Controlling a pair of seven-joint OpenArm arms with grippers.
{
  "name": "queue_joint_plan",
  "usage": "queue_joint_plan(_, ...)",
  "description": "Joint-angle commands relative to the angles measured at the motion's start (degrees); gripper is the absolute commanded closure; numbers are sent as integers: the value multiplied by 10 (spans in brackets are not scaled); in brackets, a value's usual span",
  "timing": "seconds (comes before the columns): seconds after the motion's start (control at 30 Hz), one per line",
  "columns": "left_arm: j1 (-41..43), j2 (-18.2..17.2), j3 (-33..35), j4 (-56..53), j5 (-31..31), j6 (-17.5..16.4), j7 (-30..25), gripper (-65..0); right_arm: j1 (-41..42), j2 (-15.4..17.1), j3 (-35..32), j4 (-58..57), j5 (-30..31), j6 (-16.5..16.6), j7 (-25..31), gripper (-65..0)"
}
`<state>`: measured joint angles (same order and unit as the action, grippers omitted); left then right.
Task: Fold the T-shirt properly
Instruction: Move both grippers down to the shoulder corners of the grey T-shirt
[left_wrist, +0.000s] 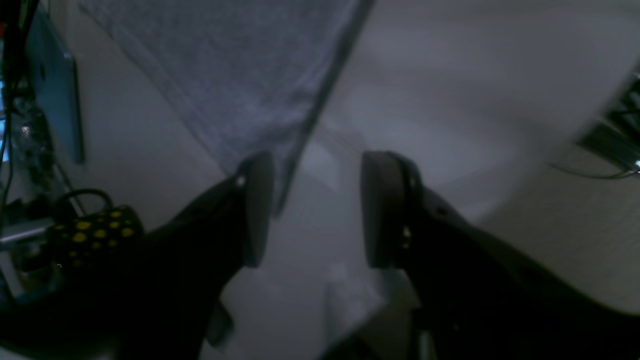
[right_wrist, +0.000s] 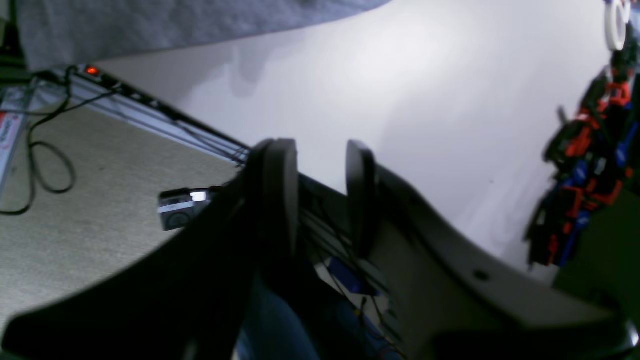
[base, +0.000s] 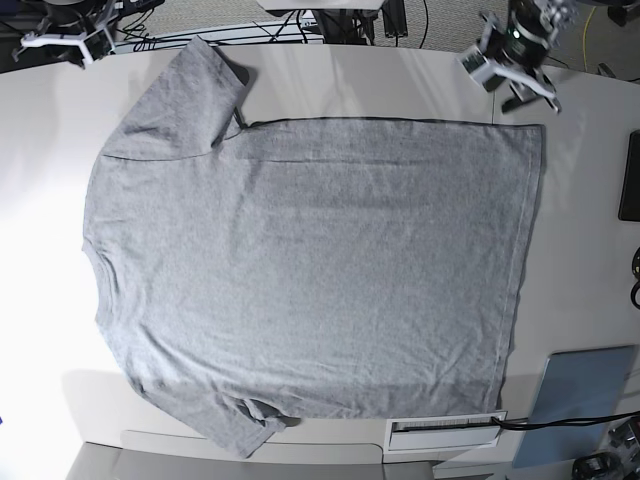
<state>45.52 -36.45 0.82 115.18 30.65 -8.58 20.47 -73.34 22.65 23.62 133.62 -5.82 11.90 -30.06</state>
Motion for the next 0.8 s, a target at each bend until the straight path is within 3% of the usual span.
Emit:
queue_joint_plan(0.0,-8,-14,-2,-8,4,9,-10,-307,-8,2,5,8,-2,-4,2,-172)
queue_joint_plan(0.2,-75,-50,-2,-111,2,-21,-81,-307,-7,2,5,8,-2,-5,4,-172)
queue_joint_plan(0.33,-120,-52,-2,-163,0,-23,-85,-307,-1,2,5,8,-2,-5,10,-172)
queue_joint_plan(0.47,-161,-51,-2,-206,-40,-81,-85,-307,30,2,5,8,-2,-5,9,-172)
queue_joint_plan(0.67,-179,-52,-2,-246,-36,-86,-85,-306,77,2,5,8,-2,-3,8,-172)
queue_joint_plan(0.77,-179,-52,-2,-247,-22,-113,-85,-272,94,2,5,8,-2,1,2,-172)
